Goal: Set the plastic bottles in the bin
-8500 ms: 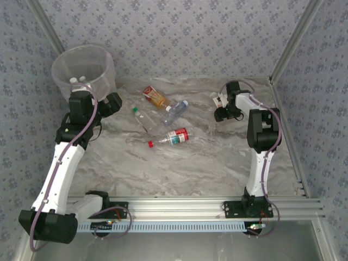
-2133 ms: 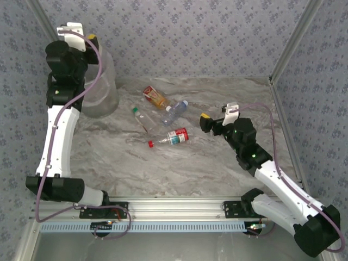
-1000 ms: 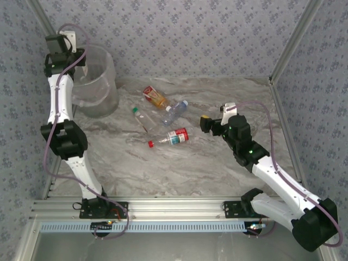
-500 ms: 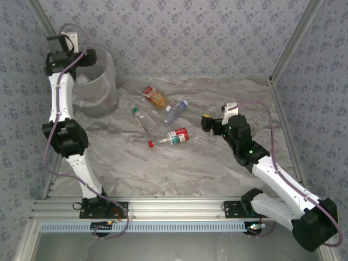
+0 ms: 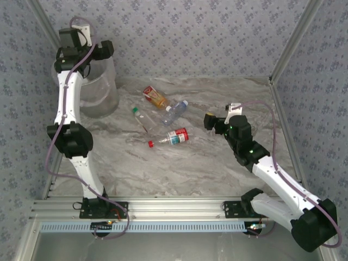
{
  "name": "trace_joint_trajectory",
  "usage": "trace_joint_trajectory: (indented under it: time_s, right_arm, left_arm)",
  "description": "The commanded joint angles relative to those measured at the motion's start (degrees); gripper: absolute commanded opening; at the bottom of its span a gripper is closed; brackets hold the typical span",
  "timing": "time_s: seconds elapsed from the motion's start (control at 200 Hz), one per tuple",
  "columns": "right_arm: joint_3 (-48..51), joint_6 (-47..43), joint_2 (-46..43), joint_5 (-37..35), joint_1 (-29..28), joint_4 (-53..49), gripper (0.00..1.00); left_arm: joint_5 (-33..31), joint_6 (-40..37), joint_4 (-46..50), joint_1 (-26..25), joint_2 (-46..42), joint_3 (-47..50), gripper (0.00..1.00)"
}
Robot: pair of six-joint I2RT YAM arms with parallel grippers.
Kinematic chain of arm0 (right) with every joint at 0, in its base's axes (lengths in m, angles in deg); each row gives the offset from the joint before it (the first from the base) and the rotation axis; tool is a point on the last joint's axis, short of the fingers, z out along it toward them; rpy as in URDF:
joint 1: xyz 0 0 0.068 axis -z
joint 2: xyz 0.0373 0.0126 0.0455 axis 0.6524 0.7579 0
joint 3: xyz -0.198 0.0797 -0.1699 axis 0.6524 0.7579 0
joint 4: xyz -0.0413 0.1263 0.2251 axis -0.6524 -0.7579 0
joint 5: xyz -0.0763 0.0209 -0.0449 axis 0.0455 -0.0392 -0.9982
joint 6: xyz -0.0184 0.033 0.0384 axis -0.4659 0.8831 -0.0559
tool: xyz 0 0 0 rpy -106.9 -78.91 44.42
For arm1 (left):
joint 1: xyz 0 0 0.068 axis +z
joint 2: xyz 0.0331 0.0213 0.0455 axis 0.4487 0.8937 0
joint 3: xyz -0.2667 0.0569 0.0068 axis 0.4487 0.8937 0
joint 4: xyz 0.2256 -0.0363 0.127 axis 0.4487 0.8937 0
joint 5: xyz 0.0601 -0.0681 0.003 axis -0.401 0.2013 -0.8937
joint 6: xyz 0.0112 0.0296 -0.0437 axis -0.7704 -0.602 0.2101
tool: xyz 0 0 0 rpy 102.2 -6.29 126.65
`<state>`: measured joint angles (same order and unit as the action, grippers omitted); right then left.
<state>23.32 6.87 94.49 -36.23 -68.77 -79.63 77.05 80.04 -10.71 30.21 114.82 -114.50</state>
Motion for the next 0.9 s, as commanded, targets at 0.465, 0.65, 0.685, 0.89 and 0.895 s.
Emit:
trace_joint_trajectory:
  time_s: [0.465, 0.65, 0.685, 0.89, 0.895]
  right_arm:
    - [0.6, 2.2, -0.5, 2.2, 1.7, -1.3, 1.0]
    - [0.7, 1.0, -0.3, 3.3, 1.9, -1.0, 1.0]
    - [0.8, 1.0, -0.2, 3.3, 1.9, -0.8, 1.0]
    - [0.7, 1.1, 0.4, 3.3, 2.1, -0.3, 1.0]
    - [0.6, 1.1, 0.5, 3.3, 2.1, -0.3, 1.0]
  left_arm:
    - [-30.7, 15.8, -1.0, -18.7, -26.2, 29.2, 0.99]
    - [-35.9, 23.3, -2.7, -24.0, -29.7, 40.7, 1.0]
    - [-37.1, 25.2, -2.6, -25.0, -29.8, 42.5, 1.0]
    - [-38.3, 37.7, -2.4, -27.4, -28.9, 51.4, 1.0]
    - [-38.2, 37.9, -2.5, -27.4, -28.9, 51.6, 1.0]
